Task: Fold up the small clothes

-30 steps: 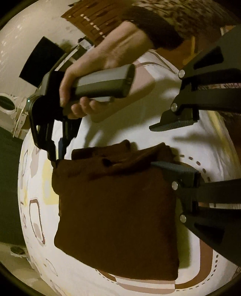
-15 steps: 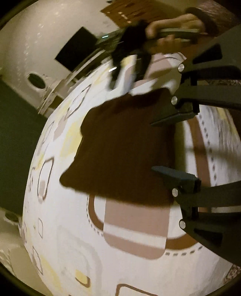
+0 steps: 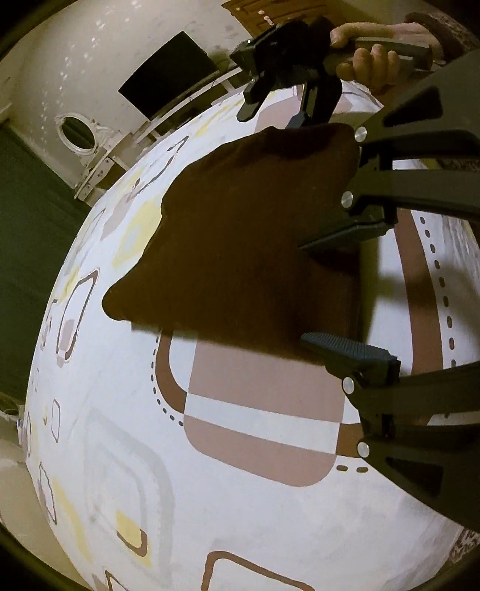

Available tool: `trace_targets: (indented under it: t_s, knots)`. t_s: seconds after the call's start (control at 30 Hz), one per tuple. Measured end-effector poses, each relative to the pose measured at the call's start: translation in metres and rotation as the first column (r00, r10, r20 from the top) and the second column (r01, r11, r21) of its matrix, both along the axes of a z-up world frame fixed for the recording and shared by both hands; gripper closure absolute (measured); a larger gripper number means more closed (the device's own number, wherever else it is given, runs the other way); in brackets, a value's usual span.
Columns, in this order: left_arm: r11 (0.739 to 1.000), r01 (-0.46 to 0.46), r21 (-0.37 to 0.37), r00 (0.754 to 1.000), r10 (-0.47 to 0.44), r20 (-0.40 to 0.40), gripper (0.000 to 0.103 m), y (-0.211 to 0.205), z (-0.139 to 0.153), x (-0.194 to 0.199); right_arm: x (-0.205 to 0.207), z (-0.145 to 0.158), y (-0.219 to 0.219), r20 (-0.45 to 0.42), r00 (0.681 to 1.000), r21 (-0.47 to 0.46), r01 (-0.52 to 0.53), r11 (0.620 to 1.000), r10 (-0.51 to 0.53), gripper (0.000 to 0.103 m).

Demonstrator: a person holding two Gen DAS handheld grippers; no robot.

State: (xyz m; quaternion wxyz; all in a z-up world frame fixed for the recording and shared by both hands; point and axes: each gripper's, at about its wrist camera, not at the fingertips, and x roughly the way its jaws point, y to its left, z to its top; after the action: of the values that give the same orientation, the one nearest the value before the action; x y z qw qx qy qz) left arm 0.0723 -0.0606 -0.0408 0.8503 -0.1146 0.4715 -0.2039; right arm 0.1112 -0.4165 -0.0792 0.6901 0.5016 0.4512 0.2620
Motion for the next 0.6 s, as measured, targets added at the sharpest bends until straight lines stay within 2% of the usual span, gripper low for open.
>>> trace_targets:
  t_s: [0.07,0.1,0.17,0.27,0.3,0.47,0.53,0.6]
  knots:
    - [1.0,0.011,0.008,1.0,-0.011,0.003,0.051,-0.004,0.001,0.0,-0.001,0.005,-0.001,0.011,1.0,-0.025,0.0,1.0,0.001,0.047]
    - [1.0,0.012,0.014,1.0,-0.012,0.005,0.05,-0.004,0.001,-0.002,0.001,0.006,0.001,0.006,1.0,-0.049,-0.001,0.999,0.001,0.06]
    - [0.999,0.014,0.031,1.0,-0.015,0.009,0.049,-0.007,0.001,-0.001,0.008,0.008,0.007,-0.003,0.999,-0.123,-0.036,0.992,0.036,0.093]
    - [1.0,0.014,0.022,1.0,-0.014,0.006,0.047,-0.009,0.003,-0.002,0.014,0.01,0.004,0.006,1.0,-0.254,-0.023,0.967,0.026,0.094]
    - [1.0,0.018,0.021,1.0,-0.018,0.008,0.046,-0.009,0.003,-0.002,0.014,0.007,0.0,0.002,1.0,-0.259,-0.009,0.966,0.01,0.095]
    - [0.999,0.036,0.039,0.999,-0.036,0.008,0.046,-0.01,-0.001,-0.001,0.008,-0.024,-0.02,-0.024,0.999,-0.142,0.042,0.989,-0.046,0.095]
    - [0.999,0.037,0.022,0.999,-0.037,0.006,0.046,-0.008,0.002,-0.003,0.004,-0.026,-0.026,-0.032,0.997,-0.107,0.069,0.992,-0.073,0.094]
    - [0.999,0.039,-0.003,0.999,-0.039,0.001,0.046,-0.004,0.007,-0.006,-0.001,-0.022,-0.035,-0.027,0.994,-0.108,0.104,0.989,-0.107,0.088]
